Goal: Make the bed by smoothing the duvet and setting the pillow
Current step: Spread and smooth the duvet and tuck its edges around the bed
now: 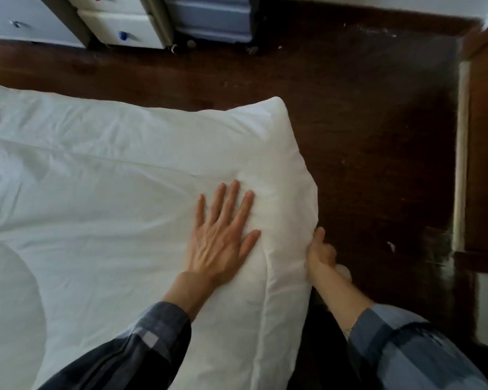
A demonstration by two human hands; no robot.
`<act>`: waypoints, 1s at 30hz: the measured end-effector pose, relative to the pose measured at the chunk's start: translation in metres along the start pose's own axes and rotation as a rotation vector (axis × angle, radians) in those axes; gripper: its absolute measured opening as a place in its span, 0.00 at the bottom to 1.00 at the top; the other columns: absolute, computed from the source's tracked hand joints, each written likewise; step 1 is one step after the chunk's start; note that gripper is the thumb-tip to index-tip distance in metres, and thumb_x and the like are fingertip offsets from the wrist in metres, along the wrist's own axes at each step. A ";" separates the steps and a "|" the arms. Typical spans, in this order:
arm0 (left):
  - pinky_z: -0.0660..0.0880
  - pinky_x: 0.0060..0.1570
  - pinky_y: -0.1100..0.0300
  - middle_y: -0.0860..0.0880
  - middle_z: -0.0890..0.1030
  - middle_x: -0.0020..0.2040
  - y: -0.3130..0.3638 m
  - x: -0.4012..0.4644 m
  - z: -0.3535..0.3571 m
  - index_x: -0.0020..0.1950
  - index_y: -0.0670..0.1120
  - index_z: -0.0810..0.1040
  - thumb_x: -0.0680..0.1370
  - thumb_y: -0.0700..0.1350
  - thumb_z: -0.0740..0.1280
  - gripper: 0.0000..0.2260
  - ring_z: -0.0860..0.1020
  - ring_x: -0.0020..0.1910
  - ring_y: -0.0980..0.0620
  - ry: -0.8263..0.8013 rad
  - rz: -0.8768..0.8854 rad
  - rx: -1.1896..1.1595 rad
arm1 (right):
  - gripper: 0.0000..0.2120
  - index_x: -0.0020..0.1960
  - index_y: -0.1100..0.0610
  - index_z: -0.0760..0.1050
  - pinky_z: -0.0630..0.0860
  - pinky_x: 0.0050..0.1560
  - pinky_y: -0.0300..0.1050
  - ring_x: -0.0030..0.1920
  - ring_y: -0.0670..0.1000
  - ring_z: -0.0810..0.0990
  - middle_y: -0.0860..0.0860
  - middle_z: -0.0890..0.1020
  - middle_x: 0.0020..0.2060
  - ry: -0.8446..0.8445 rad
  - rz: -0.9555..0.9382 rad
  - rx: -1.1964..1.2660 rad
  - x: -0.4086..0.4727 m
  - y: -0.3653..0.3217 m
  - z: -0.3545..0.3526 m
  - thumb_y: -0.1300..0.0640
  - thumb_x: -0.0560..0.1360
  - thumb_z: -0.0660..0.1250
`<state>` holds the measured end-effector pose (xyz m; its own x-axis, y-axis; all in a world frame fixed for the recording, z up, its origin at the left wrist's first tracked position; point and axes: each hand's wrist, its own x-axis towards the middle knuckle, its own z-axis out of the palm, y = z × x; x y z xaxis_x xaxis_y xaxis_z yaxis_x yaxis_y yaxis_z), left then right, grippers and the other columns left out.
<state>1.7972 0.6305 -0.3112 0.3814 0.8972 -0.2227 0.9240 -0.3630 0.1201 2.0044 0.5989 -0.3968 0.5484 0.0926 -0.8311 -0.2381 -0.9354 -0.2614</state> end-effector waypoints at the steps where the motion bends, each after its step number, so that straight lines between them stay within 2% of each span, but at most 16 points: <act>1: 0.45 0.78 0.41 0.47 0.48 0.83 -0.002 0.004 -0.001 0.83 0.53 0.52 0.82 0.64 0.49 0.32 0.46 0.82 0.45 -0.011 0.001 -0.010 | 0.37 0.64 0.60 0.76 0.73 0.64 0.59 0.59 0.62 0.78 0.60 0.80 0.61 -0.064 0.021 0.045 -0.002 -0.018 0.002 0.30 0.77 0.49; 4: 0.45 0.79 0.41 0.48 0.46 0.83 -0.005 0.018 -0.007 0.83 0.53 0.49 0.82 0.65 0.46 0.32 0.45 0.82 0.46 -0.037 -0.017 -0.027 | 0.35 0.66 0.51 0.75 0.75 0.62 0.55 0.60 0.59 0.79 0.53 0.81 0.59 -0.389 0.028 0.322 -0.003 -0.083 0.001 0.30 0.78 0.44; 6: 0.44 0.79 0.41 0.49 0.44 0.83 -0.005 0.040 -0.013 0.83 0.53 0.47 0.82 0.66 0.45 0.32 0.43 0.82 0.46 -0.051 -0.057 -0.049 | 0.33 0.63 0.48 0.77 0.76 0.59 0.54 0.57 0.58 0.81 0.53 0.84 0.55 -0.594 -0.008 0.338 -0.004 -0.136 0.001 0.29 0.78 0.45; 9: 0.43 0.79 0.42 0.48 0.45 0.83 -0.005 0.067 -0.023 0.83 0.53 0.45 0.82 0.66 0.45 0.32 0.44 0.82 0.46 -0.029 -0.114 -0.063 | 0.23 0.65 0.48 0.77 0.75 0.63 0.57 0.59 0.57 0.82 0.53 0.84 0.58 -0.705 -0.080 0.212 -0.001 -0.188 0.010 0.35 0.78 0.58; 11: 0.43 0.79 0.43 0.47 0.48 0.83 -0.009 0.084 -0.028 0.83 0.52 0.48 0.82 0.65 0.46 0.32 0.46 0.82 0.46 -0.001 -0.172 -0.068 | 0.17 0.59 0.54 0.78 0.78 0.57 0.56 0.54 0.59 0.83 0.56 0.84 0.54 -0.635 -0.038 0.161 0.017 -0.200 0.010 0.45 0.77 0.68; 12: 0.44 0.79 0.43 0.47 0.50 0.83 -0.010 0.093 -0.028 0.83 0.52 0.50 0.82 0.65 0.47 0.32 0.46 0.82 0.47 0.017 -0.201 -0.067 | 0.15 0.58 0.56 0.77 0.80 0.52 0.54 0.52 0.59 0.83 0.57 0.84 0.54 -0.512 -0.028 0.127 0.031 -0.198 0.007 0.50 0.75 0.72; 14: 0.44 0.79 0.43 0.46 0.52 0.83 -0.015 0.110 -0.028 0.83 0.51 0.53 0.82 0.64 0.47 0.32 0.48 0.82 0.47 0.025 -0.261 -0.046 | 0.22 0.64 0.59 0.74 0.79 0.47 0.53 0.52 0.61 0.82 0.60 0.81 0.59 -0.265 0.017 0.059 0.055 -0.186 0.002 0.56 0.73 0.74; 15: 0.43 0.79 0.43 0.46 0.52 0.83 -0.016 0.115 -0.029 0.83 0.51 0.53 0.82 0.64 0.47 0.32 0.48 0.82 0.46 0.010 -0.288 -0.035 | 0.25 0.67 0.62 0.72 0.78 0.49 0.52 0.55 0.62 0.81 0.61 0.79 0.62 -0.178 0.040 0.036 0.061 -0.177 0.001 0.57 0.74 0.73; 18: 0.42 0.79 0.43 0.46 0.50 0.83 -0.020 0.128 -0.031 0.83 0.52 0.51 0.82 0.65 0.46 0.32 0.47 0.82 0.45 -0.029 -0.362 -0.046 | 0.25 0.70 0.65 0.69 0.75 0.56 0.51 0.61 0.64 0.77 0.61 0.76 0.64 -0.135 0.033 -0.158 0.059 -0.178 0.019 0.58 0.76 0.69; 21: 0.41 0.79 0.44 0.47 0.48 0.83 -0.026 0.128 -0.037 0.83 0.53 0.49 0.82 0.66 0.44 0.32 0.46 0.82 0.46 -0.062 -0.383 -0.048 | 0.30 0.73 0.63 0.64 0.72 0.65 0.58 0.67 0.65 0.71 0.62 0.70 0.70 -0.139 -0.144 -0.554 0.040 -0.211 0.040 0.52 0.76 0.68; 23: 0.42 0.79 0.44 0.46 0.49 0.83 -0.029 0.129 -0.041 0.83 0.52 0.50 0.82 0.66 0.44 0.32 0.47 0.82 0.46 -0.075 -0.409 -0.071 | 0.28 0.72 0.60 0.64 0.67 0.68 0.59 0.70 0.64 0.67 0.61 0.68 0.71 -0.121 -0.360 -0.794 0.021 -0.240 0.058 0.46 0.78 0.63; 25: 0.40 0.79 0.45 0.47 0.48 0.83 -0.031 0.129 -0.044 0.83 0.52 0.49 0.83 0.66 0.44 0.32 0.45 0.82 0.46 -0.070 -0.454 -0.079 | 0.23 0.71 0.58 0.68 0.65 0.67 0.57 0.69 0.62 0.68 0.59 0.70 0.69 -0.270 -0.578 -0.920 -0.006 -0.260 0.085 0.46 0.81 0.54; 26: 0.39 0.79 0.45 0.47 0.47 0.83 -0.033 0.128 -0.045 0.83 0.52 0.48 0.83 0.66 0.44 0.32 0.44 0.82 0.47 -0.058 -0.500 -0.093 | 0.24 0.70 0.58 0.69 0.66 0.66 0.56 0.68 0.62 0.70 0.59 0.72 0.68 -0.376 -0.641 -0.923 -0.021 -0.267 0.098 0.45 0.82 0.52; 28: 0.39 0.79 0.45 0.46 0.48 0.83 -0.048 0.127 -0.047 0.83 0.51 0.50 0.83 0.65 0.45 0.32 0.45 0.82 0.47 -0.010 -0.618 -0.125 | 0.32 0.68 0.58 0.72 0.69 0.65 0.54 0.64 0.60 0.74 0.58 0.76 0.65 -0.557 -0.672 -0.903 -0.045 -0.274 0.134 0.36 0.78 0.50; 30: 0.38 0.79 0.44 0.45 0.49 0.83 -0.064 0.127 -0.051 0.83 0.50 0.51 0.82 0.65 0.45 0.32 0.46 0.82 0.46 0.036 -0.703 -0.115 | 0.40 0.63 0.53 0.76 0.71 0.64 0.56 0.60 0.59 0.77 0.54 0.80 0.60 -0.624 -0.726 -0.979 -0.055 -0.281 0.163 0.26 0.71 0.47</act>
<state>1.7851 0.7809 -0.2982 -0.3065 0.9176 -0.2532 0.9414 0.3315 0.0618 1.9106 0.9121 -0.3580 -0.2056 0.5546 -0.8063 0.7469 -0.4435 -0.4955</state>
